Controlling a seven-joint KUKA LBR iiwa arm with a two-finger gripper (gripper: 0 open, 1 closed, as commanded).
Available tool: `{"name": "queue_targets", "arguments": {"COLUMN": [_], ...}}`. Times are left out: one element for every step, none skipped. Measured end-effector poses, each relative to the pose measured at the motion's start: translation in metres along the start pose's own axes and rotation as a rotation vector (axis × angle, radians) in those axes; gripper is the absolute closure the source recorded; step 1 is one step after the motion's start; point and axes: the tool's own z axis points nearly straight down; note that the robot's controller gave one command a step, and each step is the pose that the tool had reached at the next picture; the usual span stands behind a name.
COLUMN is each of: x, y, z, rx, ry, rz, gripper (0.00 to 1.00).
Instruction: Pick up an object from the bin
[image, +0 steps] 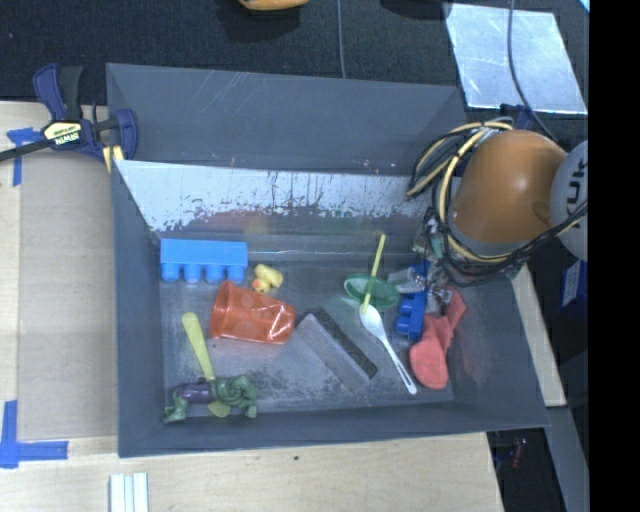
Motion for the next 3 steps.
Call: {"name": "queue_targets", "arguments": {"x": [0.0, -0.004, 0.008], "y": [0.0, -0.006, -0.005], "z": [0.0, -0.033, -0.063], "rx": [0.0, 0.001, -0.001], "ry": [0.0, -0.002, -0.002], "rz": [0.0, 0.008, 0.034], "gripper": [1.0, 1.0, 1.0]}}
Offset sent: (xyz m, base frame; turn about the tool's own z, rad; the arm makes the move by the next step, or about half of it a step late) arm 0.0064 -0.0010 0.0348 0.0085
